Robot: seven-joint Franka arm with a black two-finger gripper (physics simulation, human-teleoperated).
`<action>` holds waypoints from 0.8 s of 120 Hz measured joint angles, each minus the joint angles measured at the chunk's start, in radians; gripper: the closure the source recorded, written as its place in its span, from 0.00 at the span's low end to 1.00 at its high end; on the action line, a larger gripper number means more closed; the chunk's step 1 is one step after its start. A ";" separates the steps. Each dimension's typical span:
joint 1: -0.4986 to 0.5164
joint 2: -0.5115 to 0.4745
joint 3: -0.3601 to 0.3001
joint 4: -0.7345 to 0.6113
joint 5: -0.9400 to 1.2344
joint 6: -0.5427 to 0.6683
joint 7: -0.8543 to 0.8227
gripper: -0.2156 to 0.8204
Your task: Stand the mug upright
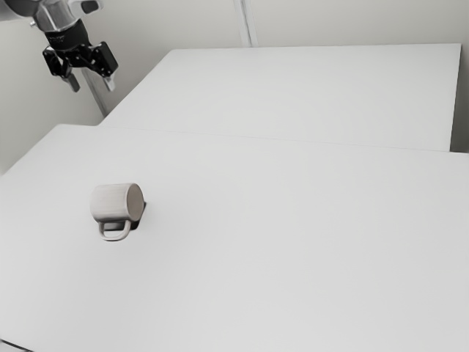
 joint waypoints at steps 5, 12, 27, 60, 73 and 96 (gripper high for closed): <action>0.000 -0.004 0.001 -0.001 -0.013 -0.003 0.001 0.21; -0.001 -0.002 0.003 -0.005 -0.026 -0.004 0.004 0.21; -0.026 0.014 0.082 -0.037 -0.063 -0.001 0.010 0.21; 0.200 0.121 0.255 -0.191 -0.333 0.100 0.162 0.21; 0.289 0.222 0.254 -0.223 -0.508 0.157 0.278 0.21; 0.348 0.335 0.281 -0.330 -0.861 0.174 0.506 0.21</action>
